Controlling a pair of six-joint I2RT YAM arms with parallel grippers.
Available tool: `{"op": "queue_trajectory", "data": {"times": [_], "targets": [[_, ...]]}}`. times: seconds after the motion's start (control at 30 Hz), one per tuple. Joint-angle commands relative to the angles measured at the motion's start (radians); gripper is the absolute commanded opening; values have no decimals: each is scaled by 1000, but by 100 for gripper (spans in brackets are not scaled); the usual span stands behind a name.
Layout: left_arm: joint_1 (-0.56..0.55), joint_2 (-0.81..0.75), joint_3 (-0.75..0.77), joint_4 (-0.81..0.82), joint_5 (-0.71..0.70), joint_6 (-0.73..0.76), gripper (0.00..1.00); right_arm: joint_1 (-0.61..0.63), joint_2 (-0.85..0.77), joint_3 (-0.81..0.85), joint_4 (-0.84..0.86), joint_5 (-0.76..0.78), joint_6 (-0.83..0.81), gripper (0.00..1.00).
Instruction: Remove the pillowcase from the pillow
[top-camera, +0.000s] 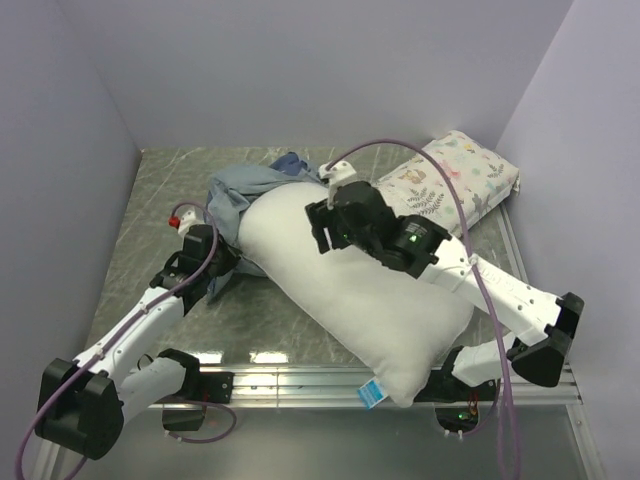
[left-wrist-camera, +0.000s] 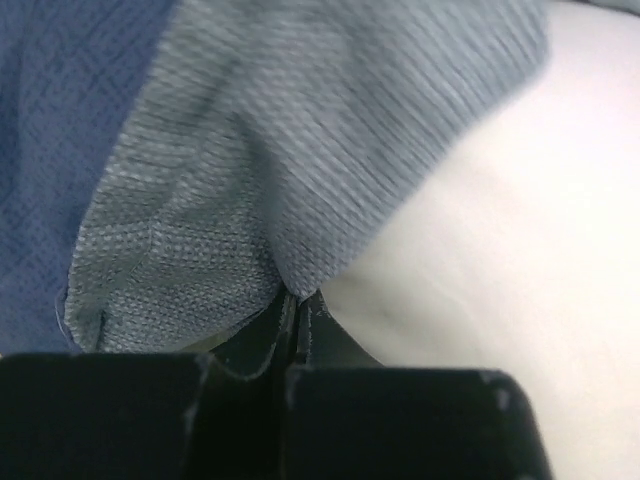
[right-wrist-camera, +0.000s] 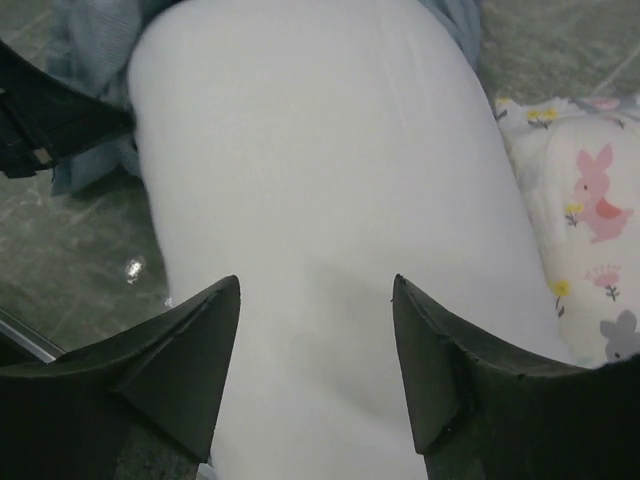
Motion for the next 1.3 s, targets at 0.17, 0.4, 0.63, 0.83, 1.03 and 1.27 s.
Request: {"op": "queue_trajectory", "data": {"times": [0.17, 0.4, 0.63, 0.83, 1.03, 1.27], "targets": [[-12, -54, 18, 7, -3, 22, 0, 288, 147, 69, 152, 257, -139, 83], [-11, -70, 41, -25, -15, 22, 0, 380, 345, -20, 234, 430, -162, 93], [-11, -78, 77, -62, -26, 10, 0, 353, 486, -72, 248, 633, -139, 99], [-12, -98, 101, -76, -37, -2, 0, 313, 537, -40, 211, 730, -129, 15], [-9, -57, 149, -94, -100, -10, 0, 276, 391, 20, 177, 609, -141, 0], [202, 28, 222, -70, -54, -44, 0, 221, 65, 35, 148, 328, -153, 0]]}}
